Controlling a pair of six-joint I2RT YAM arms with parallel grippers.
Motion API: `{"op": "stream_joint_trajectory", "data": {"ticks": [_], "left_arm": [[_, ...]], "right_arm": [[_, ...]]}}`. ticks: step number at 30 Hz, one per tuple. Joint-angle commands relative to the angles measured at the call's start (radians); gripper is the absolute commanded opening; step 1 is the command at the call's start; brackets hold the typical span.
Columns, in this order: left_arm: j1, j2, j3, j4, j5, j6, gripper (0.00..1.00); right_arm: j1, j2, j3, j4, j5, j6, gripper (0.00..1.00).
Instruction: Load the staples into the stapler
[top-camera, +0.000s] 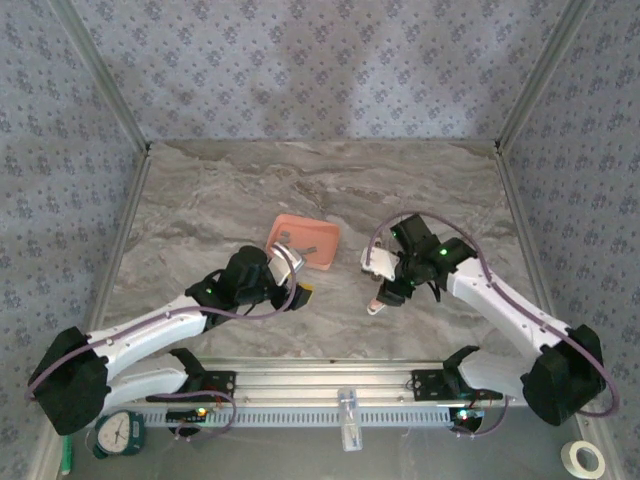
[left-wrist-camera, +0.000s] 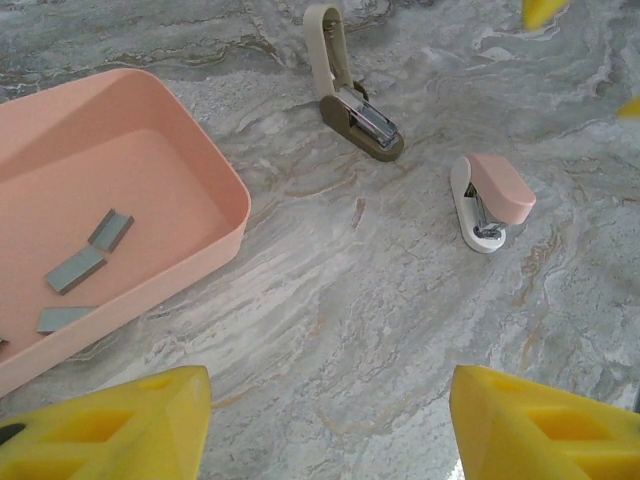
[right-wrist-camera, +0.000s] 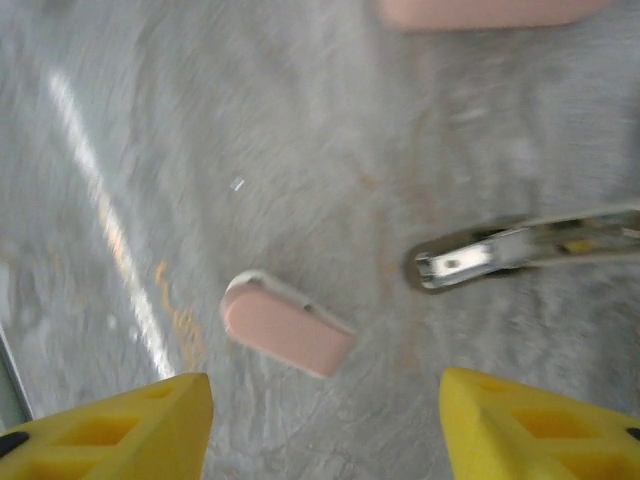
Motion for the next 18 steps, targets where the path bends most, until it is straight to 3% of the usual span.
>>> {"op": "stream_joint_trajectory", "data": {"ticks": [1, 11, 18], "left_arm": [[-0.005, 0.001, -0.026, 0.072, 0.005, -0.014, 0.64], [-0.005, 0.021, -0.043, 0.128, 0.043, -0.012, 0.64], [-0.006, 0.044, -0.056, 0.146, 0.054, -0.016, 0.64]], "right_arm": [[-0.004, 0.044, -0.046, -0.039, -0.038, -0.399, 0.60], [0.020, 0.141, -0.130, 0.179, 0.006, -0.627, 0.61], [0.029, 0.200, -0.108, 0.153, -0.047, -0.646, 0.56]]}}
